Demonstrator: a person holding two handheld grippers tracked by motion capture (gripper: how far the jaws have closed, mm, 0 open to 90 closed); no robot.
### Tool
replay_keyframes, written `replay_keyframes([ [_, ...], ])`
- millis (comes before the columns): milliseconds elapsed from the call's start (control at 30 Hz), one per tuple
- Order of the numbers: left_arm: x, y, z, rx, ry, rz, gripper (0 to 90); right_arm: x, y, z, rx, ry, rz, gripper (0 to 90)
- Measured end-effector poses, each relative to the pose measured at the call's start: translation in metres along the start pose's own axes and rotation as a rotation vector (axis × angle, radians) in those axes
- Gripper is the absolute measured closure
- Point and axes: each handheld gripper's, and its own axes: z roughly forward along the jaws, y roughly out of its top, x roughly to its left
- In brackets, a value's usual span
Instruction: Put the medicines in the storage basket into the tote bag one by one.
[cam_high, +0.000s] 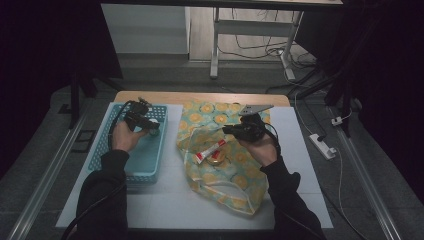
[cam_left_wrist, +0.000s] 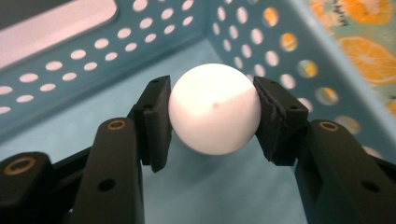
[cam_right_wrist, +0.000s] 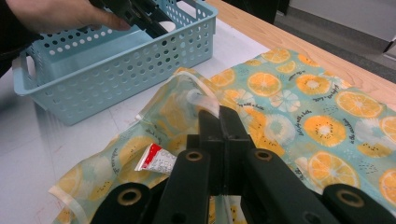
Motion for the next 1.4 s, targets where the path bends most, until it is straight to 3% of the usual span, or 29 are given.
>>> replay_keyframes([
  [267, -0.010, 0.006, -0.022, -0.038, -0.003, 0.037, 50.5, 0.000, 0.000, 0.000, -0.001, 0.000, 0.002, 90.0],
  [600, -0.026, 0.008, -0.046, -0.085, -0.041, 0.074, 50.6, 0.000, -0.001, 0.001, 0.000, -0.002, 0.000, 90.0],
  [700, -0.031, 0.008, -0.050, -0.079, -0.029, 0.099, 50.6, 0.001, 0.000, 0.001, -0.002, -0.003, -0.002, 90.0],
  [967, -0.037, 0.007, -0.064, -0.100, -0.034, 0.114, 50.6, 0.001, -0.001, 0.001, -0.002, -0.003, -0.002, 90.0],
  [1400, -0.060, 0.009, -0.075, -0.131, -0.088, 0.156, 50.6, 0.001, 0.000, 0.001, -0.009, -0.002, -0.006, 90.0],
])
